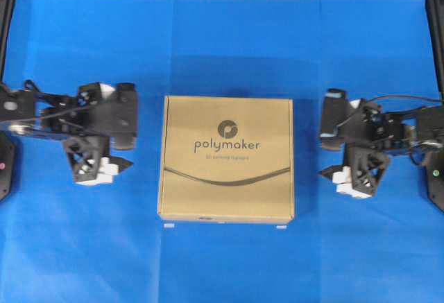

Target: Lift up the cardboard box by clamping it between your arms.

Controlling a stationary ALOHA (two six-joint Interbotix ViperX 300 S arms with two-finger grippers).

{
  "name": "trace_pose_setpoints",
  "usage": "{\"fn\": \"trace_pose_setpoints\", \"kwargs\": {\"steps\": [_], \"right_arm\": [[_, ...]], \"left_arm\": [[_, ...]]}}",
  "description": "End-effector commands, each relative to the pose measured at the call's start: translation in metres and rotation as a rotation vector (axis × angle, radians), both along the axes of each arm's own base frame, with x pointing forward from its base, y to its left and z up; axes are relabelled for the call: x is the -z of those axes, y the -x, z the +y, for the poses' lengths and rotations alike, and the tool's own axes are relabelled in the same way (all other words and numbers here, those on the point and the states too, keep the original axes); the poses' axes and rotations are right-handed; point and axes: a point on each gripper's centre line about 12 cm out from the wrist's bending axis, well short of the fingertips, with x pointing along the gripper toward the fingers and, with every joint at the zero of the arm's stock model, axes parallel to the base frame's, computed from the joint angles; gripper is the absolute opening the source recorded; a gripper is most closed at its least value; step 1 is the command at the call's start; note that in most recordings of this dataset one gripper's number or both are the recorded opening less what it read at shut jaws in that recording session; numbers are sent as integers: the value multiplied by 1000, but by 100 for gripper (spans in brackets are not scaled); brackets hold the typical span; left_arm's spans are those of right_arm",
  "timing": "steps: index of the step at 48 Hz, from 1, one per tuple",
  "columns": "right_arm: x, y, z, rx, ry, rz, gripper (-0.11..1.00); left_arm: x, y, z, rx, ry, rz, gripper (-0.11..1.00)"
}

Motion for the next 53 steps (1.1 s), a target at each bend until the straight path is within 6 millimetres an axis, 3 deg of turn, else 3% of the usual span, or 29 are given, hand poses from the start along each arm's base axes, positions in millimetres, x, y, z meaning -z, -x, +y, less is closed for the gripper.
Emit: {"fn": "trace_pose_setpoints", "kwargs": {"steps": [1, 10, 25, 39, 53], "right_arm": [[-10, 7, 1, 11, -4, -49, 99], [-17, 27, 2, 14, 0, -101, 99], [-29, 47, 3, 17, 6, -185, 99], [-41, 54, 4, 16, 13, -259, 99], [-41, 57, 4, 17, 12, -256, 99]], "left_arm": [[-9, 7, -1, 2, -5, -46, 86], [-13, 25, -4, 1, -7, -86, 86], [-18, 33, -6, 9, -11, -127, 86], [-19, 39, -7, 9, -12, -139, 86], [-20, 42, -8, 10, -12, -147, 86]]}}
